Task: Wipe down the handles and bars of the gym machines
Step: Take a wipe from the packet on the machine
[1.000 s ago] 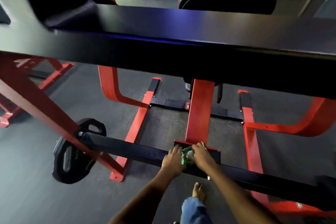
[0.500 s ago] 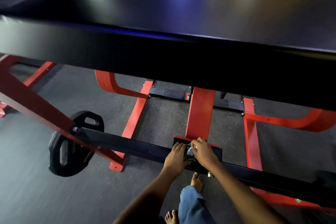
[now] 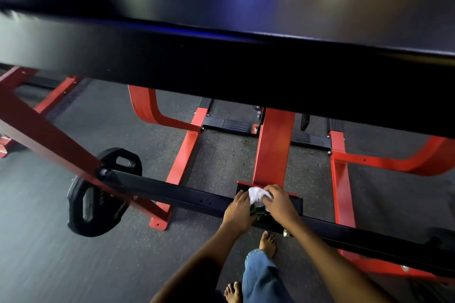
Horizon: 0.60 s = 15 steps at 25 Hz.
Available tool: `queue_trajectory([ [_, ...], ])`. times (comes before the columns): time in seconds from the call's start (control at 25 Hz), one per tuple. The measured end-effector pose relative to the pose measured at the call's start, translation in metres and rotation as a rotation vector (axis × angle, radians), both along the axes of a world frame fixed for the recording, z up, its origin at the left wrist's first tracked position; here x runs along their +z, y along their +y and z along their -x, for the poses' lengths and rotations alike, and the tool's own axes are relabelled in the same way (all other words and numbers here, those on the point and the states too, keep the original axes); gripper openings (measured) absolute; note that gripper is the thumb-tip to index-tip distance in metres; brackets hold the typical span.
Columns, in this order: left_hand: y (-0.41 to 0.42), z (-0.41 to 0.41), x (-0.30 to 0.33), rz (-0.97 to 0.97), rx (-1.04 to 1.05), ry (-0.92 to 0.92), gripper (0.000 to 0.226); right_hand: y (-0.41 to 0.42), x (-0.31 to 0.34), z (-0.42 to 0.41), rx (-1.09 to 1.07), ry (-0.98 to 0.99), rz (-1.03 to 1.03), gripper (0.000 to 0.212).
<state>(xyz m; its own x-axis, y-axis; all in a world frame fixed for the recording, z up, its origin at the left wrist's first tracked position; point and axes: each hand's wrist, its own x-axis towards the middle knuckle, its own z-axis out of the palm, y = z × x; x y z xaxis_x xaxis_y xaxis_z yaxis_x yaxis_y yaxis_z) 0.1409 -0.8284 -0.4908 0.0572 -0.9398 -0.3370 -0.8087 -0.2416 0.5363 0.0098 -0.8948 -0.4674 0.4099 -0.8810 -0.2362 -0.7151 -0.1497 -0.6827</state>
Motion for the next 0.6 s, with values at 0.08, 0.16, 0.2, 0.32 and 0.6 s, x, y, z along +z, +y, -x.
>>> queue_trajectory([
  [0.08, -0.002, -0.002, -0.003, 0.014, -0.02, -0.032, 0.074, 0.0, 0.009, -0.001, -0.214, -0.127, -0.007, 0.008],
  [0.16, -0.004, -0.003, 0.002, -0.014, -0.037, -0.054, 0.076, 0.0, 0.019, 0.0, -0.287, -0.184, 0.017, 0.004],
  [0.2, -0.005, -0.004, 0.006, -0.032, -0.058, -0.068, 0.077, -0.001, 0.023, 0.0, -0.292, -0.19, 0.016, 0.01],
  [0.32, -0.01, -0.011, 0.017, -0.084, -0.095, -0.104, 0.083, -0.001, 0.037, 0.001, -0.291, -0.135, 0.003, 0.02],
  [0.6, 0.001, -0.043, 0.068, -0.002, -0.019, -0.198, 0.068, 0.017, 0.096, -0.012, -0.286, -0.054, 0.116, 0.01],
])
